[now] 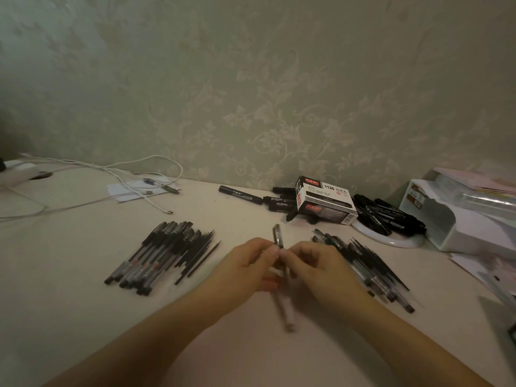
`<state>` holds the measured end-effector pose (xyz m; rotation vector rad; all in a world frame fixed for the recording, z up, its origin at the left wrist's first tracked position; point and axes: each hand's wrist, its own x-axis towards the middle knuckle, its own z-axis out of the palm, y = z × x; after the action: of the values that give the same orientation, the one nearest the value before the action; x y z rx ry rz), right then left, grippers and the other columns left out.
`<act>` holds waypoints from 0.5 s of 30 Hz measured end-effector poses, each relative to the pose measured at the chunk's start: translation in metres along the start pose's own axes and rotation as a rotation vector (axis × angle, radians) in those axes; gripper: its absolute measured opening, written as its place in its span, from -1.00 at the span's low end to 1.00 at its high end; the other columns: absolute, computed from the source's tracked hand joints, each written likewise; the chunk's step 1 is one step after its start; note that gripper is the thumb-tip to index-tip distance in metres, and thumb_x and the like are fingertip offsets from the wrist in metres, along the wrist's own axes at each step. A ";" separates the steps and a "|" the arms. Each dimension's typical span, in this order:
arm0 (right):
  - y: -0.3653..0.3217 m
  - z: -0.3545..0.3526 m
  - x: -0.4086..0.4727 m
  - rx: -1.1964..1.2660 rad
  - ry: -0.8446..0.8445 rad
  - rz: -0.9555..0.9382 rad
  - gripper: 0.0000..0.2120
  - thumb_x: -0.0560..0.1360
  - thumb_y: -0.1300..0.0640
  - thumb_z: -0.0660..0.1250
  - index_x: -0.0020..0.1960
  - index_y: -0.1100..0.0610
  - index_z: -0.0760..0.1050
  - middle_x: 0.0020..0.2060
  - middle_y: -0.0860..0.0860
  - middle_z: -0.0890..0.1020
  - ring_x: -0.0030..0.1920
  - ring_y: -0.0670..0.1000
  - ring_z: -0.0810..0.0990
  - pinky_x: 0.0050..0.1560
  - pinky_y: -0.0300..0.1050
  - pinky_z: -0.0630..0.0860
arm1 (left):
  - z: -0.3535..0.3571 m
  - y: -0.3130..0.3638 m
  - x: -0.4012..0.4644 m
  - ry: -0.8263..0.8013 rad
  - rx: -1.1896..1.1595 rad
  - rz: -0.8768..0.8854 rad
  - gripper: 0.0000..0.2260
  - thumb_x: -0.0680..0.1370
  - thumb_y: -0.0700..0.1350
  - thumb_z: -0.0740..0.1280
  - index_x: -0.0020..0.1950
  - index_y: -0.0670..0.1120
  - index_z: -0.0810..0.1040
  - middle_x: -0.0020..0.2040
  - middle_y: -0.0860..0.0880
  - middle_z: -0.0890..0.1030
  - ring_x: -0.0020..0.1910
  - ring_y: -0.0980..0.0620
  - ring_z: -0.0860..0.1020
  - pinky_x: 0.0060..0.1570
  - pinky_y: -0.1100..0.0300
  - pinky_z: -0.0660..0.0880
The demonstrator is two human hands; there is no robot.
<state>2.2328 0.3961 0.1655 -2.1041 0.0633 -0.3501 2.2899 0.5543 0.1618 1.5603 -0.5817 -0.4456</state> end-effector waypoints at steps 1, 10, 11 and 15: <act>-0.001 0.001 -0.002 0.038 -0.041 -0.009 -0.76 0.56 -0.02 0.35 -0.21 0.05 0.65 -0.38 -0.05 0.64 -0.34 -0.18 0.56 -0.28 -0.34 0.45 | 0.002 0.001 -0.001 -0.022 -0.031 -0.012 -0.83 0.63 -0.11 0.20 0.12 -0.14 0.52 -0.03 -0.17 0.64 -0.17 -0.05 0.67 -0.11 0.11 0.62; 0.007 -0.001 0.001 0.190 0.027 0.068 -0.70 0.51 -0.13 0.32 -0.04 0.12 0.51 -0.35 0.01 0.66 -0.41 -0.16 0.51 -0.39 -0.37 0.40 | -0.010 -0.002 -0.003 0.033 0.779 0.308 -0.84 0.63 -0.04 0.19 0.15 0.05 0.52 -0.10 0.12 0.51 -0.18 0.25 0.45 -0.20 0.42 0.33; 0.008 -0.002 0.001 0.213 0.011 0.058 -0.77 0.53 -0.04 0.34 -0.05 0.13 0.52 -0.36 0.02 0.66 -0.41 -0.16 0.52 -0.38 -0.38 0.41 | -0.010 -0.003 -0.003 0.024 0.771 0.306 -0.85 0.62 -0.05 0.20 0.12 0.04 0.53 -0.15 0.14 0.50 -0.22 0.29 0.44 -0.25 0.44 0.32; 0.012 0.000 0.000 0.254 -0.053 0.024 -0.84 0.50 0.05 0.40 -0.10 0.15 0.58 -0.35 0.02 0.68 -0.36 -0.14 0.59 -0.30 -0.36 0.47 | -0.009 -0.005 -0.001 -0.022 0.777 0.334 -0.91 0.60 -0.03 0.25 -0.06 0.02 0.52 -0.30 0.13 0.47 -0.32 0.27 0.43 -0.36 0.40 0.28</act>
<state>2.2343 0.3898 0.1558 -1.8587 0.0118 -0.2732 2.2954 0.5623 0.1579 2.1316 -1.0958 0.0408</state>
